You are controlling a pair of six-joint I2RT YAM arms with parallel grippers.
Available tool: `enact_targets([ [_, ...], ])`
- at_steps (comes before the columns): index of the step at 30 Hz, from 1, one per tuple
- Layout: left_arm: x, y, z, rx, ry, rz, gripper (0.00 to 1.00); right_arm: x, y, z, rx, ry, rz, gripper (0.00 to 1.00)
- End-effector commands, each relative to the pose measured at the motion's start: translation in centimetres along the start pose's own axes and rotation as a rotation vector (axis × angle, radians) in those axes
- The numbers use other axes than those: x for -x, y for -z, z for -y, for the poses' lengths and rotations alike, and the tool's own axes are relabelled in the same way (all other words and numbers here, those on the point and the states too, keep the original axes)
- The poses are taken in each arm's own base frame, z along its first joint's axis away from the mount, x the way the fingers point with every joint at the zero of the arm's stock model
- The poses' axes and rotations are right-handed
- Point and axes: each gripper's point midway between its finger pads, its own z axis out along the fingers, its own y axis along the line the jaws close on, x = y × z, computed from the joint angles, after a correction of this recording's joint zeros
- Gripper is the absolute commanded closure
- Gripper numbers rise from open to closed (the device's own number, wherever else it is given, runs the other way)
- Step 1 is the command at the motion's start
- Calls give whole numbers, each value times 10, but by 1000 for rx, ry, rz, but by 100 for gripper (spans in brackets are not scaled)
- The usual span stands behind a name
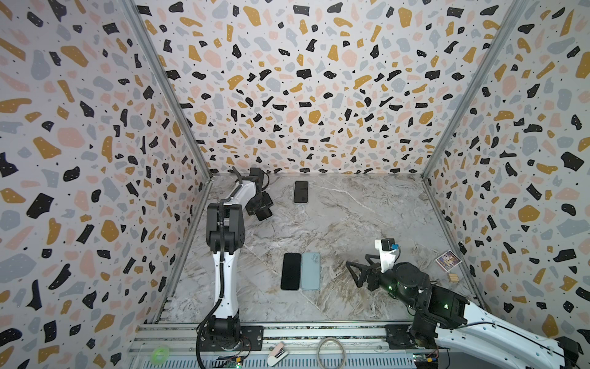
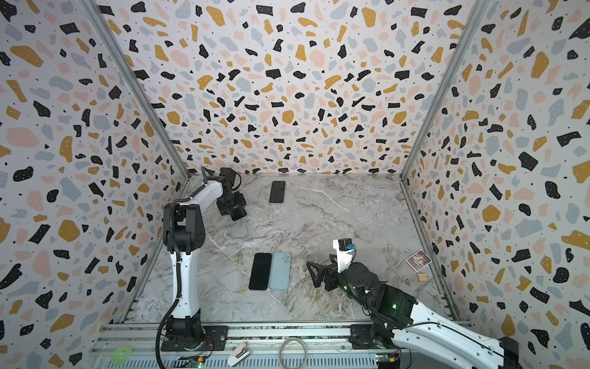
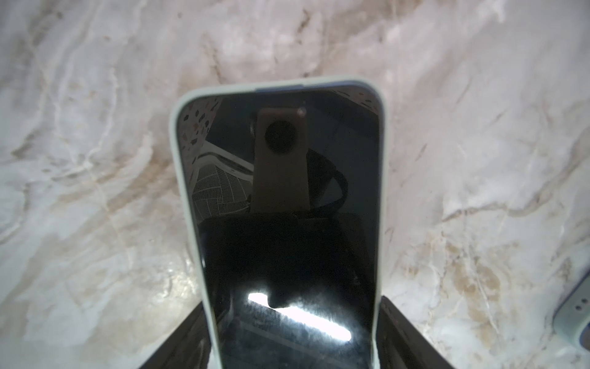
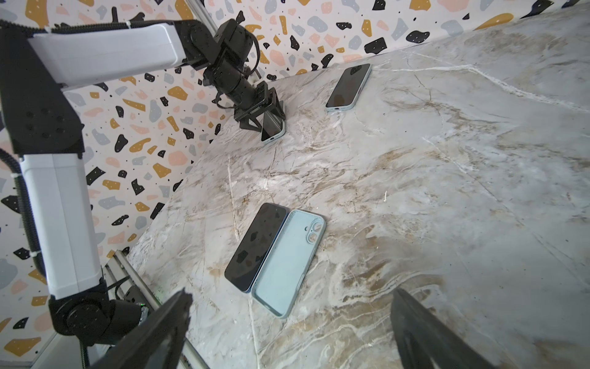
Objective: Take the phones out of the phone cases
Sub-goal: 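Hover the left gripper above the cased phone farthest from the robot, then lift the mint-cased phone with the left gripper while the right arm reaches toward it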
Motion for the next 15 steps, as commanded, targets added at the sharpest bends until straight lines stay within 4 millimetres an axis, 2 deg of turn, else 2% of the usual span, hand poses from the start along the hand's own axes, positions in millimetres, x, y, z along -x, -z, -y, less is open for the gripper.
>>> enact_targets([
  [1,-14,5,6,-58,-74,-39,45,7,-3,-7,52,-43,-18,1],
  [9,-32,20,1,-95,-170,-27,51,12,-22,3,89,-116,-66,2],
  [15,-39,46,6,-158,-231,27,55,21,-35,5,166,-181,-84,2],
])
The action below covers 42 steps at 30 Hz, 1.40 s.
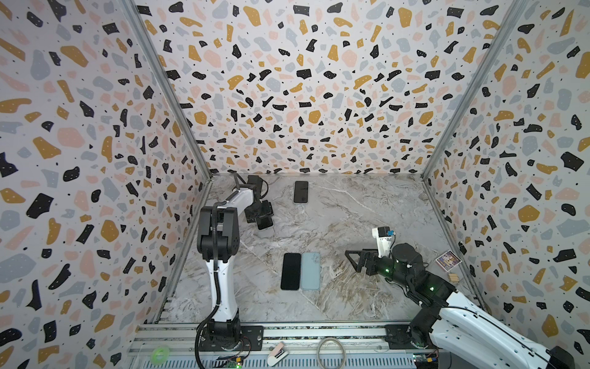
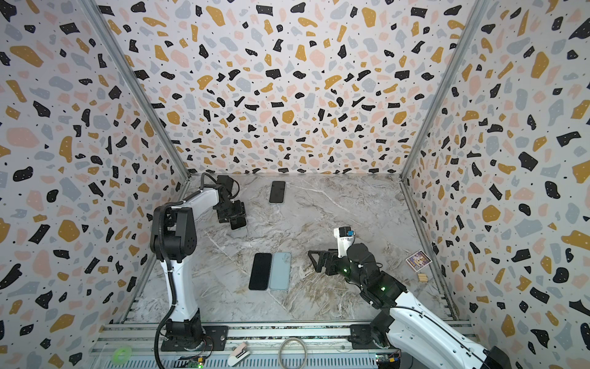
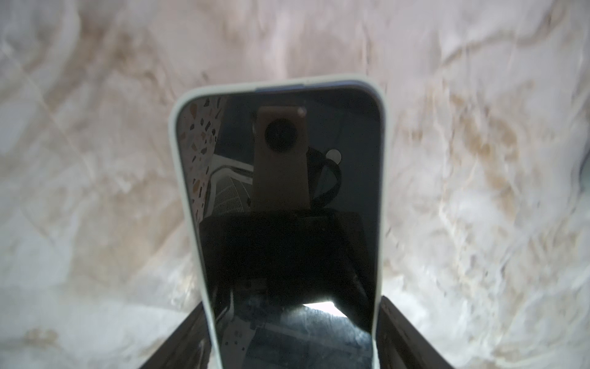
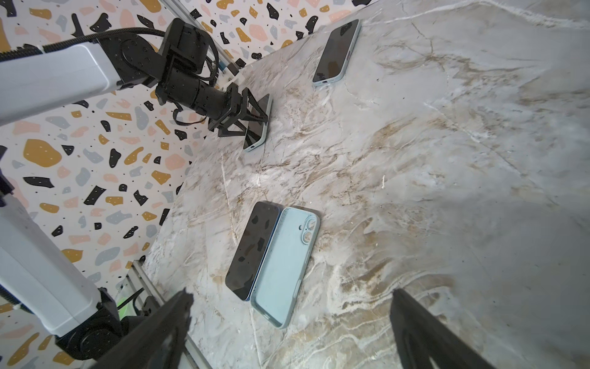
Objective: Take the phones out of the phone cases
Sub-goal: 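Lift the mint-cased phone with the left gripper while the right arm reaches toward it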
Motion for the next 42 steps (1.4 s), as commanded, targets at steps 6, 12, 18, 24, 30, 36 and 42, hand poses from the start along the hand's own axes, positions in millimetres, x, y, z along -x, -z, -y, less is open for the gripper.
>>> enact_targets([
  [6,0,48,28,-102,-144,134,55,27,-12,-23,175,-45,-5,3],
  [12,-9,68,55,-134,-216,178,56,38,-27,-26,175,-28,-30,4],
  [18,-25,92,94,-181,-311,227,57,56,-42,-28,187,-26,-34,4],
  [24,-51,116,133,-242,-416,272,58,75,-60,-26,205,-31,-43,5],
  [30,-77,134,160,-311,-487,292,58,93,-81,-27,226,-23,-53,6],
  [36,-99,142,178,-367,-536,293,58,107,-106,-28,259,-26,-63,8],
  [42,-112,146,189,-398,-565,289,59,108,-137,-22,281,-77,-106,11],
])
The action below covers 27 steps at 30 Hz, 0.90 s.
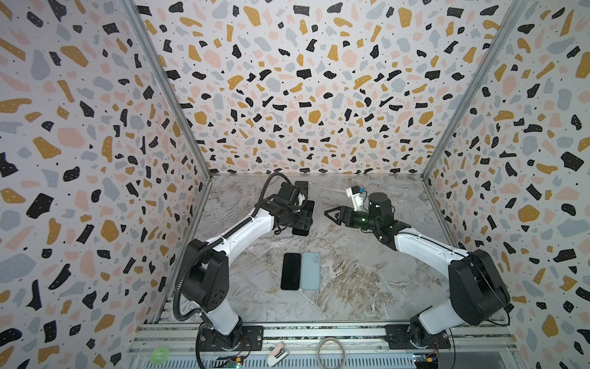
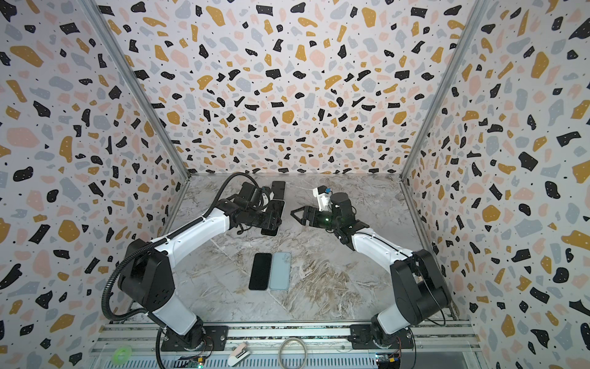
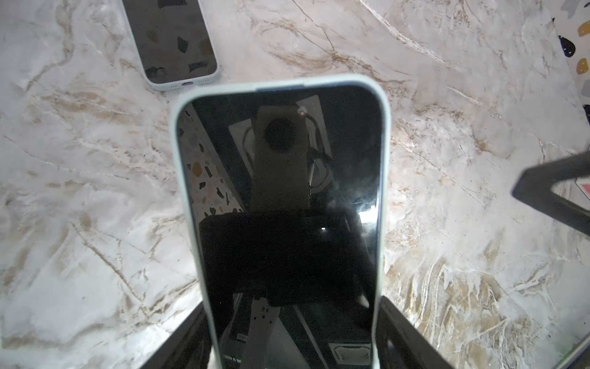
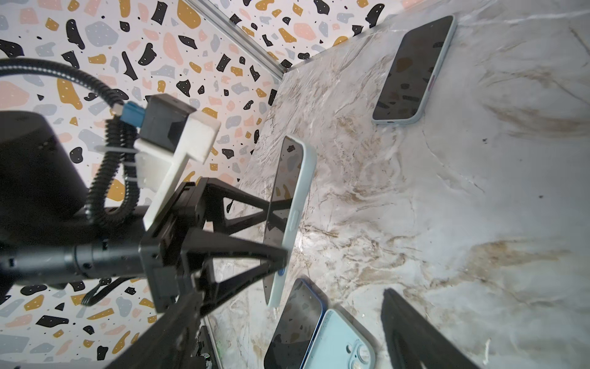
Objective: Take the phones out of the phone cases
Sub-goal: 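Lift the mint-cased phone with the left gripper while the right arm reaches toward it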
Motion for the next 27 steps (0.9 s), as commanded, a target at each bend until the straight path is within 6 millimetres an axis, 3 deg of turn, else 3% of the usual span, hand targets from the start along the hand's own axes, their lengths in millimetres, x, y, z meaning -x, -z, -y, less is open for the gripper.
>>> enact_targets([
  [1,18,14,19,-61,-32,89,59,15,-7,-12,58,11,18,12],
  [17,9,11,49,-106,-74,84,61,11,-31,-4,146,-48,2,21],
  [27,10,11,56,-122,-82,99,62,11,-35,-7,173,-72,-4,51],
])
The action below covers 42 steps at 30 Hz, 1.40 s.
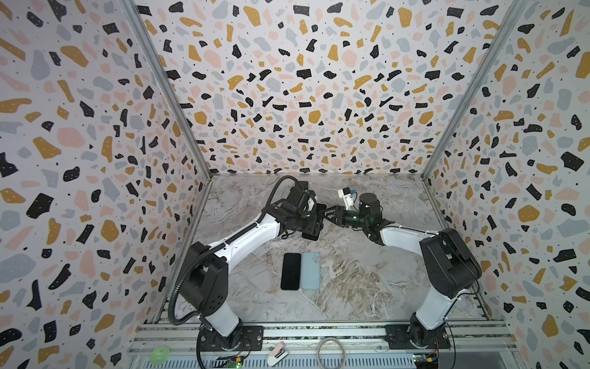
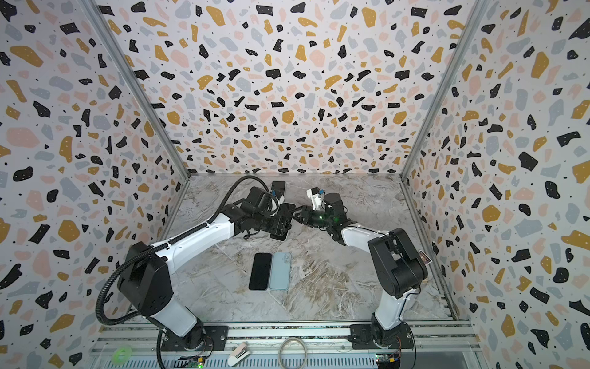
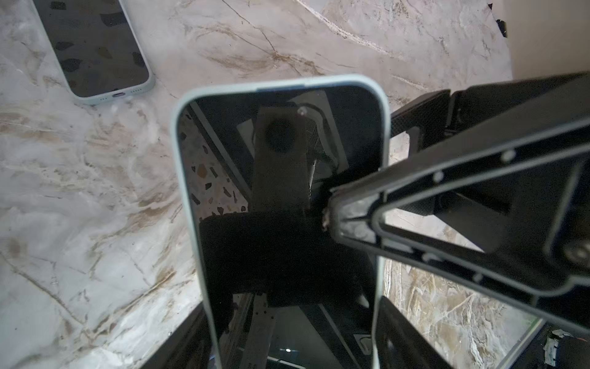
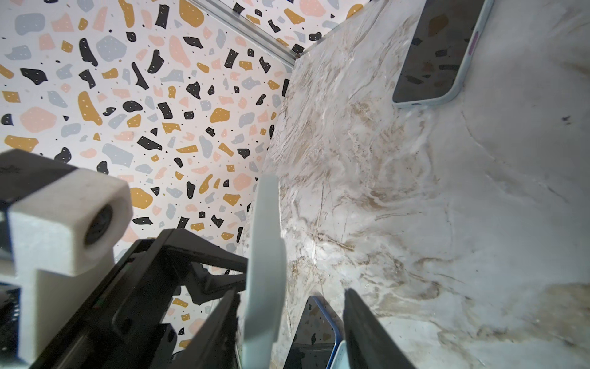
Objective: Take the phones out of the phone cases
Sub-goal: 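Lift the mint-cased phone with the left gripper while the right arm reaches toward it, then close the right gripper on the case's opposite edge and raise it with both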
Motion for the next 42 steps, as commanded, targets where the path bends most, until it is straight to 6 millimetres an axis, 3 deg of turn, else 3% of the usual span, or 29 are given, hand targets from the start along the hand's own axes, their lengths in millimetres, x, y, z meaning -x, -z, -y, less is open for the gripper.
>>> enact_targets([
  [1,17,8,12,-40,-14,79,62,13,0,-28,69,47,21,53],
  [14,19,3,17,-53,-6,100,61,10,2,-51,112,15,-9,90],
  [16,21,5,19,-69,-8,112,57,10,4,-53,111,18,-11,94],
  [20,26,13,28,-116,-13,145,34,12,9,-58,110,36,-23,99],
  [21,28,17,31,-128,-17,160,23,13,11,-59,113,42,-24,100],
  [23,32,26,35,-150,-20,194,12,15,17,-61,116,47,-25,100],
  [26,41,45,38,-184,-20,270,1,22,30,-65,129,56,-14,100],
  [34,66,108,30,-318,13,510,0,41,67,-90,179,113,-19,100],
  [42,67,144,58,-554,-87,585,0,55,106,-130,256,187,-20,100],
])
